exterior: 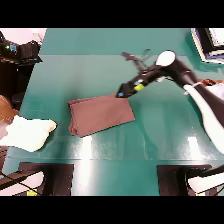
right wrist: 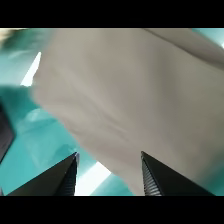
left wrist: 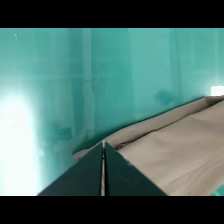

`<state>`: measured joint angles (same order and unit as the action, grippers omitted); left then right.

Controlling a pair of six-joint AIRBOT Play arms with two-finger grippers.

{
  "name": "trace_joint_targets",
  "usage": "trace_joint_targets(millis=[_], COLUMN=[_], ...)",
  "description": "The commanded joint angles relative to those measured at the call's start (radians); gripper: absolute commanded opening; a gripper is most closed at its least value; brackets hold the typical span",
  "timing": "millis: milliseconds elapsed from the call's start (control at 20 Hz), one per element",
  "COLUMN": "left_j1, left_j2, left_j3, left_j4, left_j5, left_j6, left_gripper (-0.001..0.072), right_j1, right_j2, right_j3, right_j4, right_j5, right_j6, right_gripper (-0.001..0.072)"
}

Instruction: Fold the shirts.

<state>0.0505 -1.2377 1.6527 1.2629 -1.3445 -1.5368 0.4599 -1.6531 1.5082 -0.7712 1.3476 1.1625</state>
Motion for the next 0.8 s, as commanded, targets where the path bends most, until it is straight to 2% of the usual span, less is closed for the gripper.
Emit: trace_joint_targets(millis=[0,50,100,150,450,700,750], left_j1=[-0.011,-0.024,-0.037,-0.050,-0.082,-0.082,-0.082], left_j2=[-0.005,-0.005,-0.005,-0.005,-0.005,-0.005,-0.005], left_j3=[0.000,-0.002,-0.002,-0.002,-0.002,-0.002,-0.002], left_j4=[-0.023,-0.021,-0.021,-0.021,-0.018,-0.016,-0.018], left_j5=[0.029,0.046,0.062,0.082,0.148,0.146,0.146], left_j6=[0.003,0.016,0.027,0.026,0.026,0.026,0.026], left_gripper=[0.0032,0.0032,0.0032,0.0032,0.0032,0.0032,0.0032], right_j1=[-0.193,-0.225,-0.249,-0.261,-0.140,0.026,0.048], right_j2=[0.052,0.045,0.030,0.007,-0.124,-0.226,-0.239], right_j3=[-0.200,-0.240,-0.268,-0.288,-0.307,-0.161,-0.123], right_j4=[-0.005,0.025,0.057,0.095,0.253,0.253,0.248], right_j5=[-0.068,-0.073,-0.078,-0.077,-0.119,-0.130,-0.140], right_j6=[0.019,0.016,0.014,0.013,-0.051,-0.053,-0.053], right_gripper=[0.0450,0.0483,0.0604,0.0614,0.0614,0.0606,0.0529])
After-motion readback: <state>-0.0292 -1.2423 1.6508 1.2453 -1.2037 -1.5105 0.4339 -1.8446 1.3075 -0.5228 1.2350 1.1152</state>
